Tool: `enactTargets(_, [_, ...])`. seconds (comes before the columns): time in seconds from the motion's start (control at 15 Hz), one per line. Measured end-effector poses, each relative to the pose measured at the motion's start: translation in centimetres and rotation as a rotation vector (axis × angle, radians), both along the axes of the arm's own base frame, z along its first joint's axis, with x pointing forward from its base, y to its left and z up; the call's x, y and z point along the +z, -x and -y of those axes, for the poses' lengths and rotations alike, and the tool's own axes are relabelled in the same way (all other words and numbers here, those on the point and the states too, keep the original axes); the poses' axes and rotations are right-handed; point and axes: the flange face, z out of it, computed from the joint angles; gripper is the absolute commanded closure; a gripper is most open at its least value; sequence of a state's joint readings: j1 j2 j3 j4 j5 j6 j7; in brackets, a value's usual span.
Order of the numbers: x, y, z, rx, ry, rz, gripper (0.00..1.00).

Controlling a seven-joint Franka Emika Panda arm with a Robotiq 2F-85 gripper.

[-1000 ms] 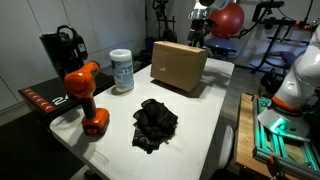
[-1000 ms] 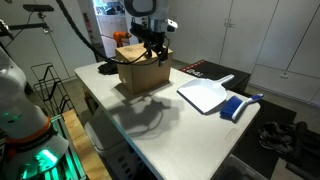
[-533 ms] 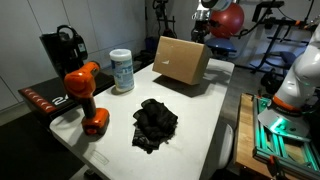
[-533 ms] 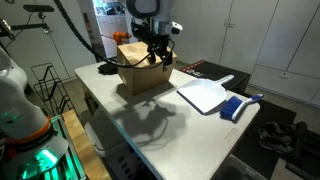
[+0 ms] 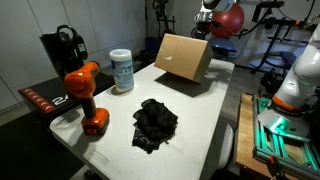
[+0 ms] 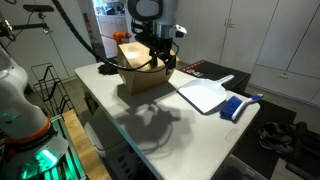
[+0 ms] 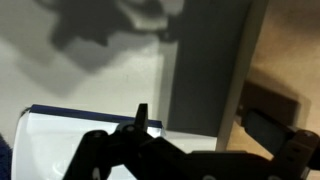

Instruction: Place the brown box upright.

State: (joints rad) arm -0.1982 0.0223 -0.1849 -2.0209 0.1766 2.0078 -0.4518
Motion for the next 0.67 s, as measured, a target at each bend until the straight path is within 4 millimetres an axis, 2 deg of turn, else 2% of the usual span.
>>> enactTargets(0.33, [-0.2, 0.8, 1.8, -0.008, -0.001, 0.0, 0.0])
enactTargets(0.67, [-0.7, 1.2, 2.2, -0.006, -0.004, -0.007, 0.0])
